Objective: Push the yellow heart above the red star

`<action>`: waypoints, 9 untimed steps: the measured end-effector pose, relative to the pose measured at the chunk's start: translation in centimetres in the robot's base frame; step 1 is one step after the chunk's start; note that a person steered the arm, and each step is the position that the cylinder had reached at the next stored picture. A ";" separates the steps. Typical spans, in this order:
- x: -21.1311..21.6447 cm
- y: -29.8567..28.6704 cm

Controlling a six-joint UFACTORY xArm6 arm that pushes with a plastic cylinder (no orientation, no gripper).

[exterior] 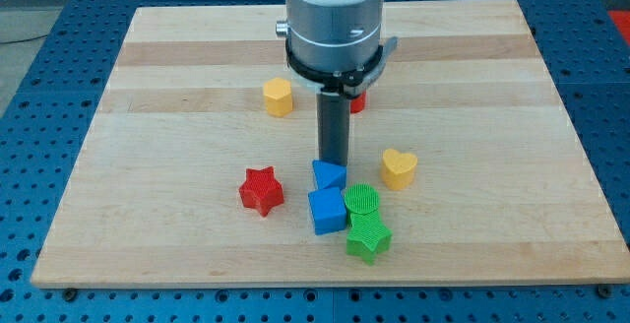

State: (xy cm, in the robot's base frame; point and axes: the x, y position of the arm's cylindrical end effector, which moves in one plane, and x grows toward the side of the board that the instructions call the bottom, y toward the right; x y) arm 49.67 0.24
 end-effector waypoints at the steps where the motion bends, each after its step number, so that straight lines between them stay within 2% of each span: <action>1: 0.3 0.0; 3: 2.5 0.4; 6: -4.2 4.6; 7: -3.9 14.5; 8: 1.3 15.0; 9: 1.9 12.1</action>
State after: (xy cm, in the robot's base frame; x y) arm 51.62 12.32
